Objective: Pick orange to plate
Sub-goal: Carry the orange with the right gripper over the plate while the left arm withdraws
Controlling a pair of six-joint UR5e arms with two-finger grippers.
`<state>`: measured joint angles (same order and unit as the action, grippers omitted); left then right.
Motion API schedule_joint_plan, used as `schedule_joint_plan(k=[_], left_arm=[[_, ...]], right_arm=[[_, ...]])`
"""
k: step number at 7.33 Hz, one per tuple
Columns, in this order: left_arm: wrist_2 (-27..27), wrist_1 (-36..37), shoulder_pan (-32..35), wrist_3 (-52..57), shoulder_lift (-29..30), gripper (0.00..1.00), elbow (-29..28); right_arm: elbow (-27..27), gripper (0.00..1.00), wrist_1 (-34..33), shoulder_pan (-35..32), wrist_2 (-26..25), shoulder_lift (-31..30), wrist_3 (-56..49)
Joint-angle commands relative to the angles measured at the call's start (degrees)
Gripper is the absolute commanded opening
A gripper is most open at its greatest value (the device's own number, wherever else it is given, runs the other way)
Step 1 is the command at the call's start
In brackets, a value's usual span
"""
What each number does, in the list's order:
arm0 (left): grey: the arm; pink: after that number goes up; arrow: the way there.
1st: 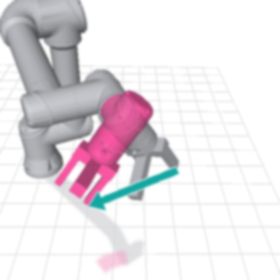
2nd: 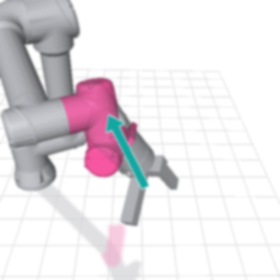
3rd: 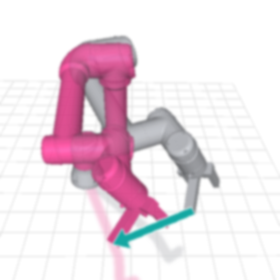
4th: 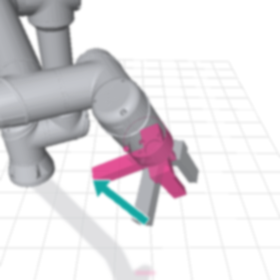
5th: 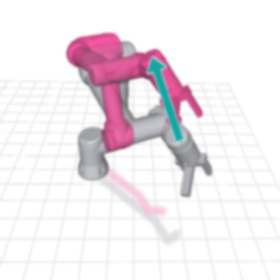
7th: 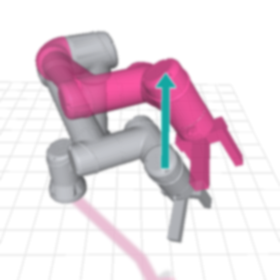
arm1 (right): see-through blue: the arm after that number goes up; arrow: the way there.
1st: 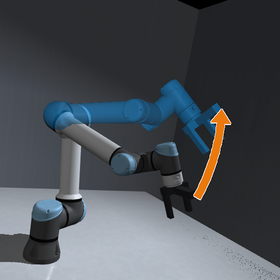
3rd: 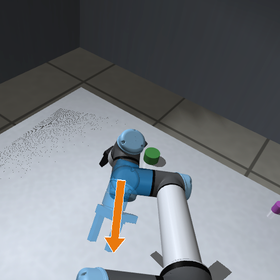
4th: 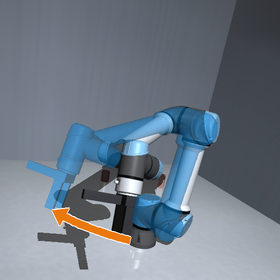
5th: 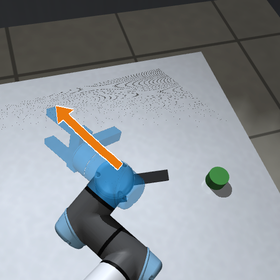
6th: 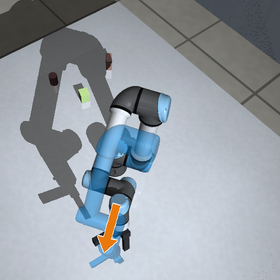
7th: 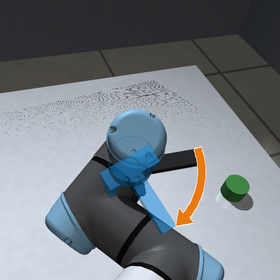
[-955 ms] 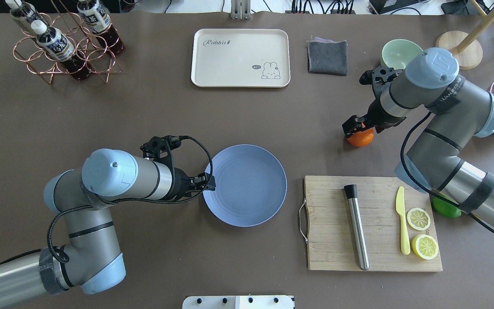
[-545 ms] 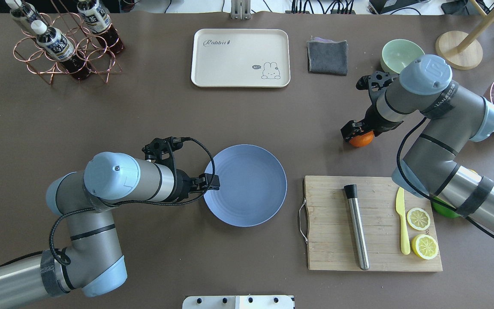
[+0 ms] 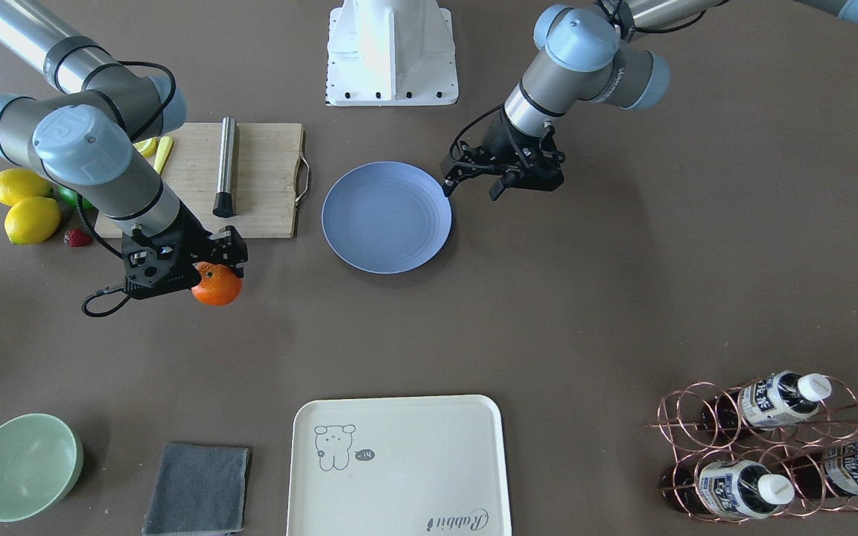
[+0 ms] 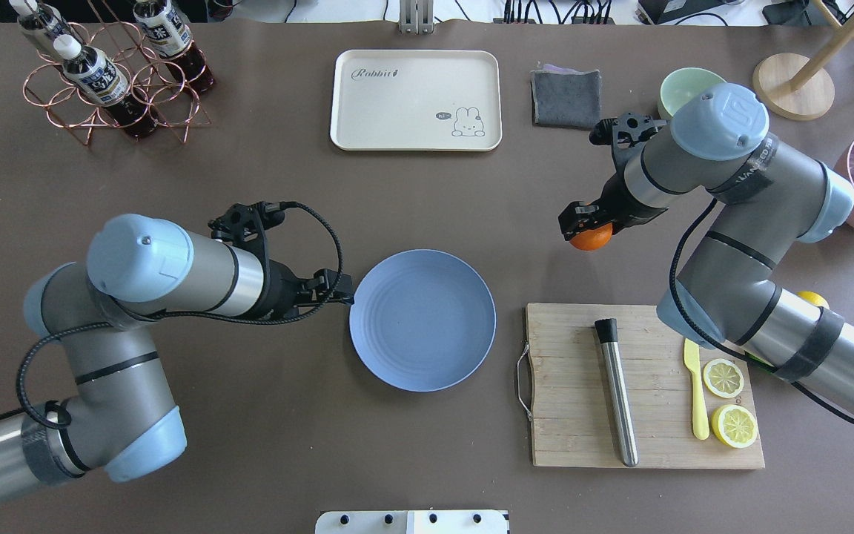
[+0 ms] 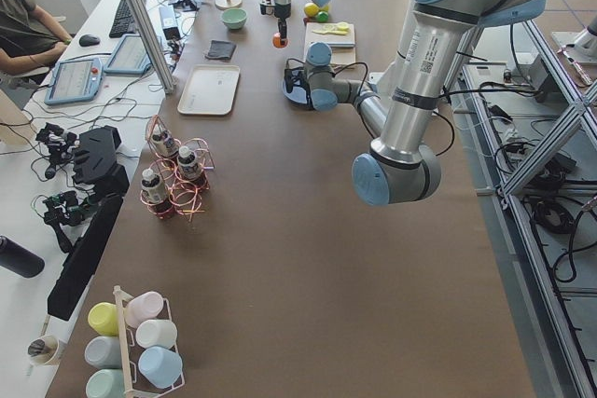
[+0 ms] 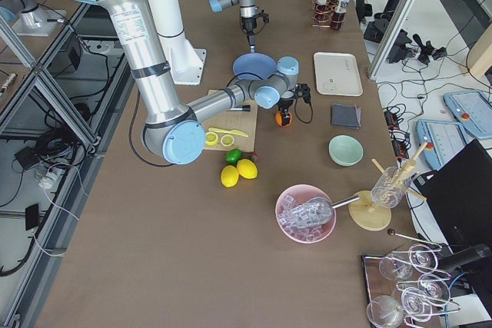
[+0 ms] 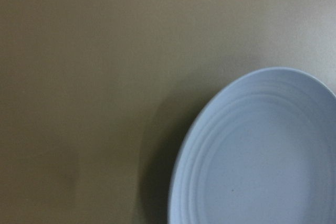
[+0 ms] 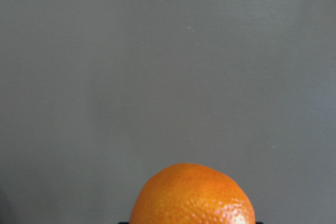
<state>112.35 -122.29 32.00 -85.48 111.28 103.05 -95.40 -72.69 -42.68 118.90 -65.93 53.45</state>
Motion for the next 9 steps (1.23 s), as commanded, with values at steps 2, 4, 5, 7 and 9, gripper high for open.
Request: schedule_joint_plan(k=[2, 4, 5, 7, 9], left_arm=[[9.7, 0.21, 10.85, 14.67, -7.11, 0.97, 0.49], [11.66, 0.21, 14.57, 19.98, -8.62, 0.97, -1.61], [11.66, 0.03, 14.84, 20.09, -8.45, 0.97, -2.5], [11.66, 0.03, 14.84, 20.09, -8.53, 0.97, -2.42], [11.66, 0.03, 14.75, 20.0, -8.54, 0.97, -2.59]], right_arm=[[-1.63, 0.0, -2.63, 13.8, -10.84, 9.04, 14.01], [-1.1, 0.0, -4.29, 21.28, -17.78, 11.79, 18.79], [0.99, 0.0, -4.3, 22.19, -19.31, 13.18, 18.8], [3.12, 0.0, -4.12, 22.2, -19.32, 13.9, 18.71], [2.77, 0.99, -4.21, 21.76, -19.67, 13.9, 18.71]])
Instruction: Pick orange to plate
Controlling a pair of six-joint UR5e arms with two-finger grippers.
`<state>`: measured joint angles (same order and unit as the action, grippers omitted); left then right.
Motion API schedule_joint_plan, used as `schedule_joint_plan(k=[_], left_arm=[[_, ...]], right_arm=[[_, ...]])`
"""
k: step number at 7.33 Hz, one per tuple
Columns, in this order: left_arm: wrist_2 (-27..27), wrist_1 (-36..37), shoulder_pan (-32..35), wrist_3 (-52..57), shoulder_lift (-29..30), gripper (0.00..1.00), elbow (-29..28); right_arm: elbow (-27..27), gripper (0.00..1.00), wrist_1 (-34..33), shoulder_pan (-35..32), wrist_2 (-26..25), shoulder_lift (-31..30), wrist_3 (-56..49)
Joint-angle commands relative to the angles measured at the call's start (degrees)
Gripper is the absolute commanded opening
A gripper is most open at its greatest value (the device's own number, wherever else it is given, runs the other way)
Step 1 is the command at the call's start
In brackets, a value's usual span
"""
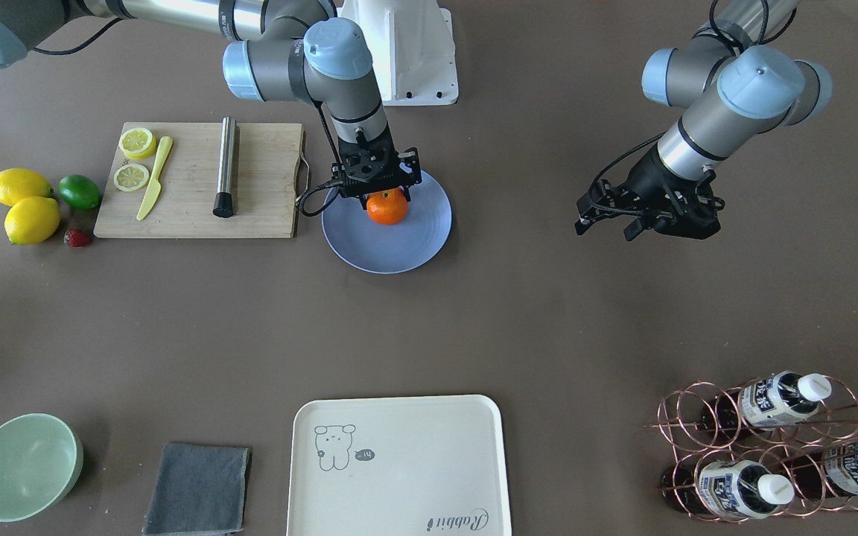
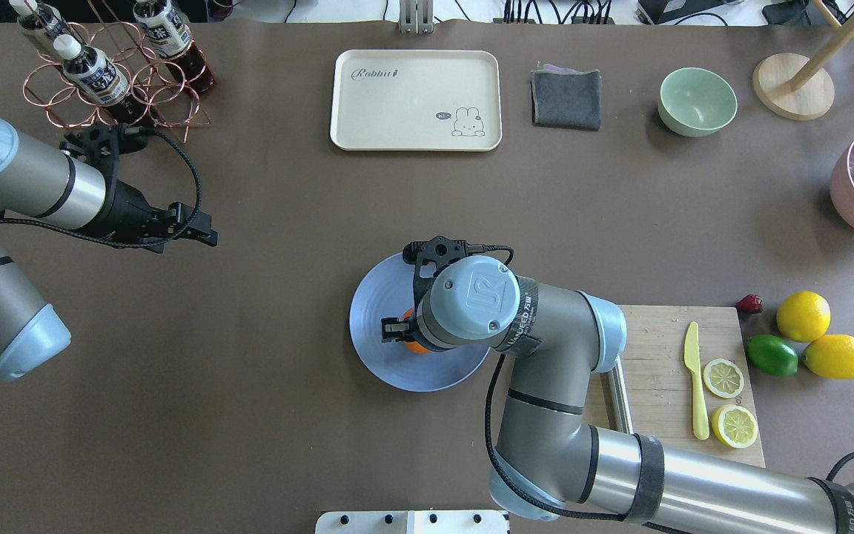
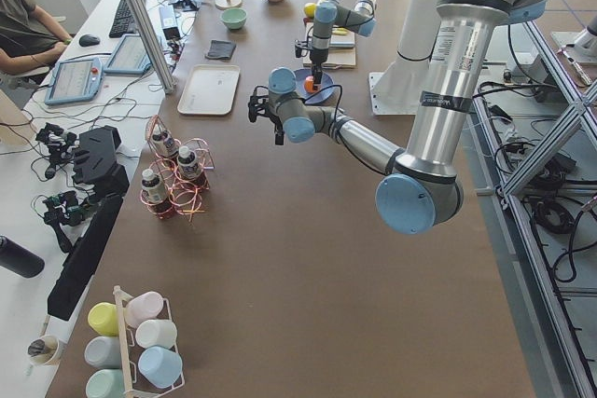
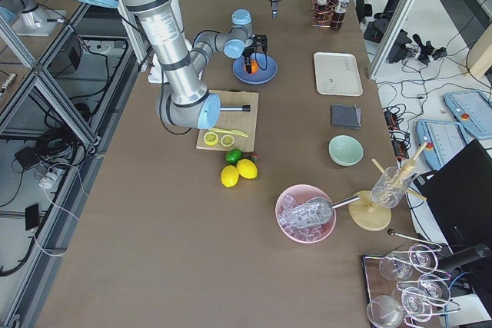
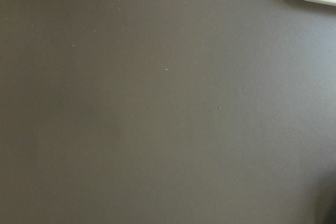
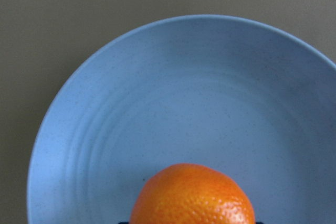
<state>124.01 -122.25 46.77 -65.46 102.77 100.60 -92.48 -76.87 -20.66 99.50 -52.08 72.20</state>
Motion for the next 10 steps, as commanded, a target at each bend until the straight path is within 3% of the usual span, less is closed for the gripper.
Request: schedule_joint_plan(k=[1, 2, 3, 4, 6, 8, 9, 10], left_arm=[[-0.08, 0.08, -0.02, -0.02, -0.2, 0.97, 0.03], [0.18, 0.78, 0.59, -0.02, 0.06, 0.97, -0.06], [2.79, 3.66, 3.03, 1.99, 0.41, 0.97, -0.14], [6.39, 6.82, 8.28, 10.88, -0.02, 0.97, 0.38], [9.67, 16.04, 17.26, 30.65, -3.78, 0.97, 1.43], [13.18, 24.2, 29.0, 52.77, -8.88, 0.97, 1.0], [13.28, 26.6, 36.73, 66.55, -12.56, 0.97, -0.66], [15.54, 30.63, 41.59, 71.56, -12.68, 0.97, -2.06]], right_arm=[[-0.33, 1.0, -0.03, -0.26, -0.36, 0.13, -0.04], [-1.72, 1.0, -0.29, -1.56, 0.25, -0.39, -0.12], [-7.13, 1.0, -1.34, -6.1, 4.43, -4.14, -1.0], [-13.1, 1.0, -5.44, -13.02, 12.57, -8.18, -1.96], [-19.29, 1.0, -7.85, -26.55, 23.58, -18.52, -16.91], [-18.44, 1.0, -7.76, -42.45, 33.35, -34.59, -45.04], [-15.22, 1.0, -7.94, -51.23, 36.0, -40.5, -62.7], [-10.22, 1.0, -7.94, -59.33, 40.12, -43.08, -74.19]])
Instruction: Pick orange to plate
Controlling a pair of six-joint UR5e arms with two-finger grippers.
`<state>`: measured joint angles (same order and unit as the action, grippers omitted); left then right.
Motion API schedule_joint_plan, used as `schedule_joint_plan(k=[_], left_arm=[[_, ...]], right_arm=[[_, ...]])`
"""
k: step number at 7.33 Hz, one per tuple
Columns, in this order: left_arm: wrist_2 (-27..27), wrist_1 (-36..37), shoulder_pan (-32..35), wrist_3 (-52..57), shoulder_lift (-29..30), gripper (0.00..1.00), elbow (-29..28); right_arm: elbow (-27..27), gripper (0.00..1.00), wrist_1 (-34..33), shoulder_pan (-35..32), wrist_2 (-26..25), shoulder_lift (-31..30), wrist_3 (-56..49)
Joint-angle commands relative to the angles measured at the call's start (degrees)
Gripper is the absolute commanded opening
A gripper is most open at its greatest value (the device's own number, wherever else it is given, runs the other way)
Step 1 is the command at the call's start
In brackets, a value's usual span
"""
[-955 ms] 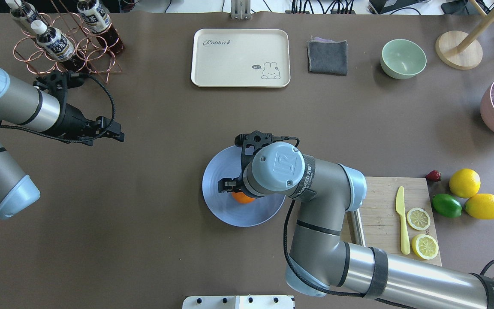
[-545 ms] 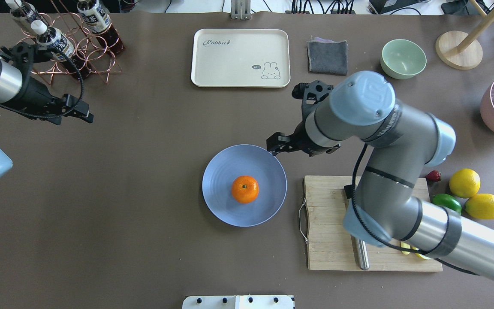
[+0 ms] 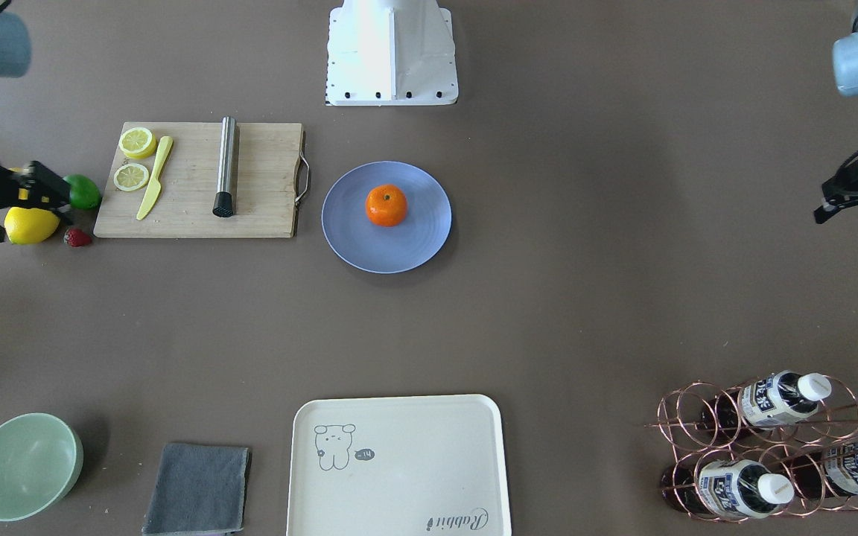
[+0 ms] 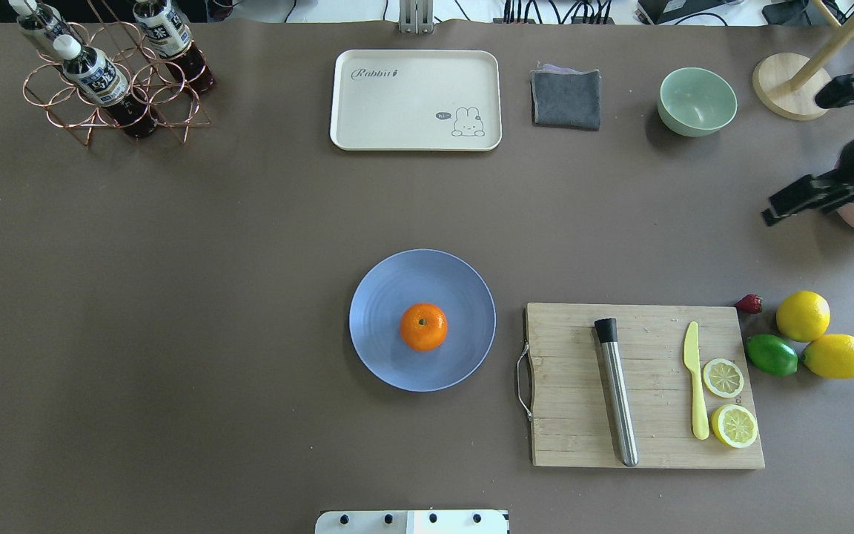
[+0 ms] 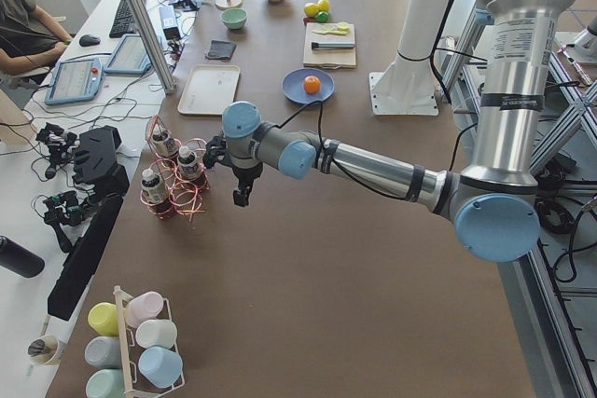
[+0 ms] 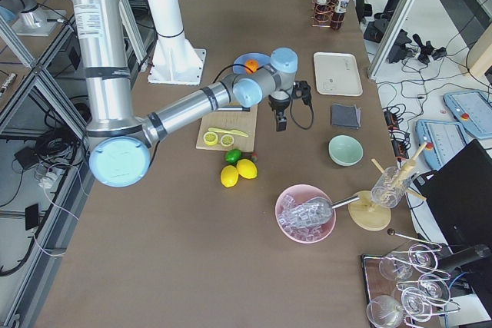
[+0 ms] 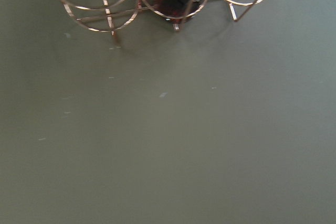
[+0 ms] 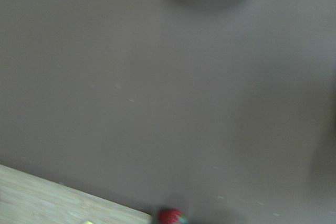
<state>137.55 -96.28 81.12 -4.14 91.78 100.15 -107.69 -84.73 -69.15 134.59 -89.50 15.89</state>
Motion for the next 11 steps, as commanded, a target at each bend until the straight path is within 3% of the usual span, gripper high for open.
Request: schedule_joint_plan(k=[1, 3, 5, 11], left_arm=[[1.84, 5.74, 7.48, 10.64, -1.87, 0.97, -1.89], [1.58, 5.32, 7.48, 10.73, -2.66, 0.97, -2.15], [1.58, 4.97, 7.48, 10.82, -4.58, 0.97, -1.98], [-1.94, 4.88, 7.48, 10.64, -5.74, 0.98, -1.8]], right_arm=[[8.43, 1.0, -0.35, -15.61, 5.68, -6.21, -25.14], [11.97, 1.0, -4.9, -19.25, 5.68, -6.04, -27.23], [11.11, 1.0, -5.01, -22.33, 5.42, -6.31, -27.32], [11.8, 1.0, -5.18, -22.34, 1.55, -6.3, -26.44]])
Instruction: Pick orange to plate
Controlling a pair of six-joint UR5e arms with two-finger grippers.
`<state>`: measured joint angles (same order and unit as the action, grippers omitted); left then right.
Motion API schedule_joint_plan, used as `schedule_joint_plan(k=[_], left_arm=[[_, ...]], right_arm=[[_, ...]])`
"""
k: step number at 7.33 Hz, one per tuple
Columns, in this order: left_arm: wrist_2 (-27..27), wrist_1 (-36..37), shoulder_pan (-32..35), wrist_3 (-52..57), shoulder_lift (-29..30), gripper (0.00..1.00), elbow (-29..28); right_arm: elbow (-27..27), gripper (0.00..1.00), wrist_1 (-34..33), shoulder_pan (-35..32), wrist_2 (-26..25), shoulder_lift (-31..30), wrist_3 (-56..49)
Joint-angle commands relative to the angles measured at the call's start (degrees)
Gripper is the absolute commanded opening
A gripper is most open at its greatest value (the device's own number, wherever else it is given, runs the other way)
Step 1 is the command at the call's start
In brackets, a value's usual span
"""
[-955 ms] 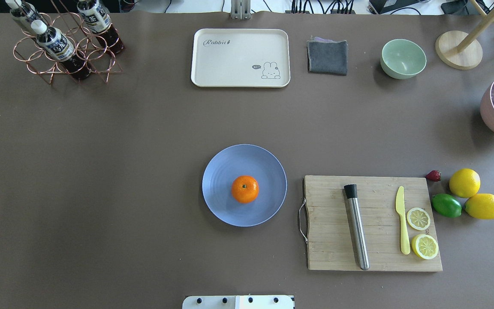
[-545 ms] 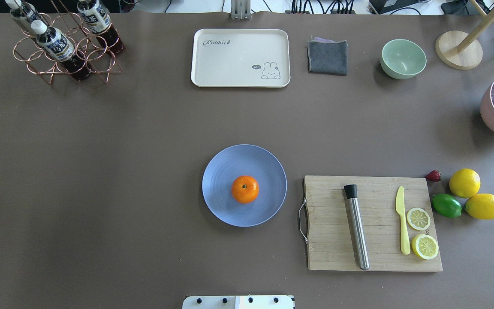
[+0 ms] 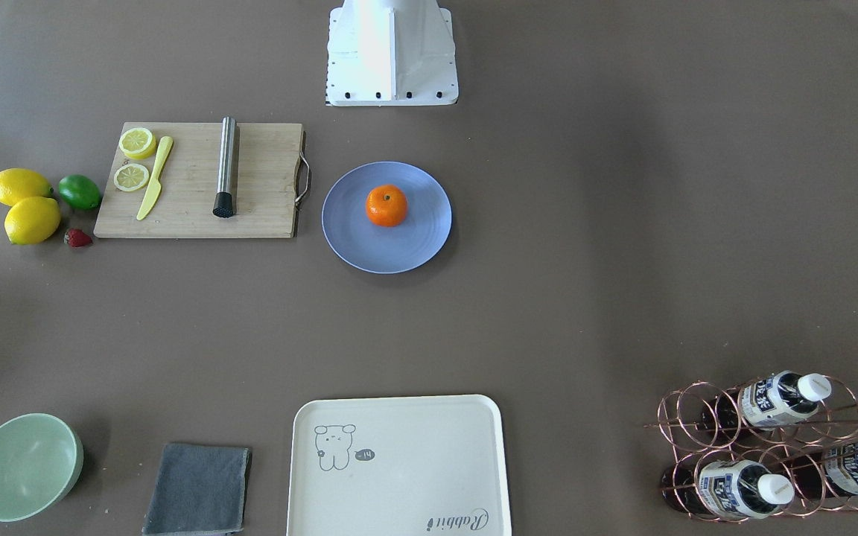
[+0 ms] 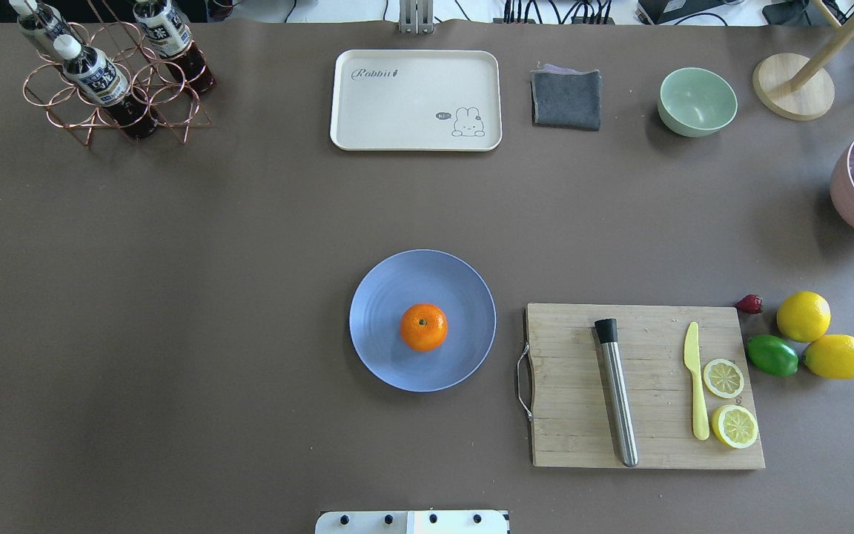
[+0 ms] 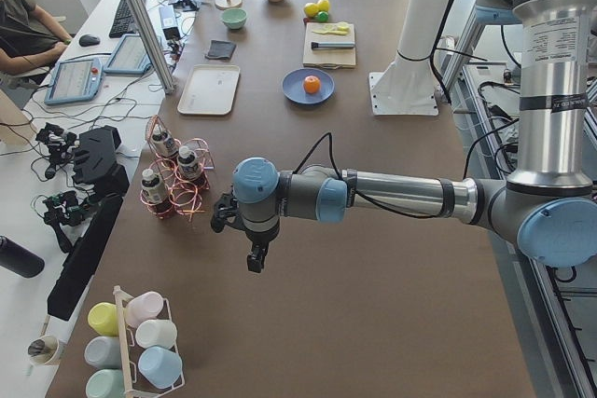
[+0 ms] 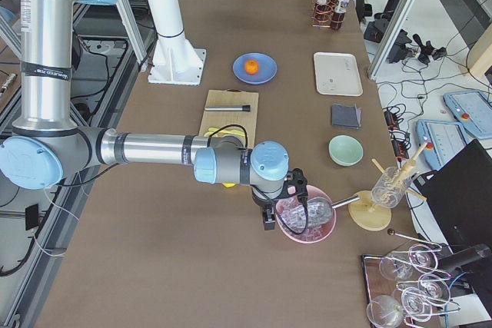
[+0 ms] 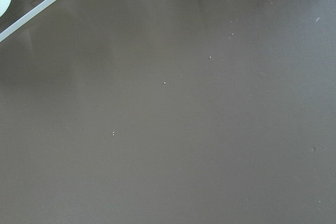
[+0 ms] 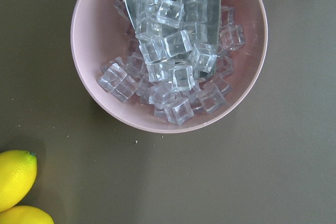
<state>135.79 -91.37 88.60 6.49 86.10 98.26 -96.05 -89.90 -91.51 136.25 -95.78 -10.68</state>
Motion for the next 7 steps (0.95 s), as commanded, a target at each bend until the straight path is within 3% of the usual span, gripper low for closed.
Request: schedule_joint_plan(k=[1, 7], left_arm=[[-0.18, -0.03, -0.01, 0.01, -0.06, 0.98, 0.09], [-0.26, 0.05, -0.01, -0.08, 0.29, 0.97, 0.1]], right_arm=[[0.25, 1.0, 0.07, 0.01, -0.36, 0.06, 0.05], [0.86, 1.0, 0.07, 0.01, 0.33, 0.24, -0.04]])
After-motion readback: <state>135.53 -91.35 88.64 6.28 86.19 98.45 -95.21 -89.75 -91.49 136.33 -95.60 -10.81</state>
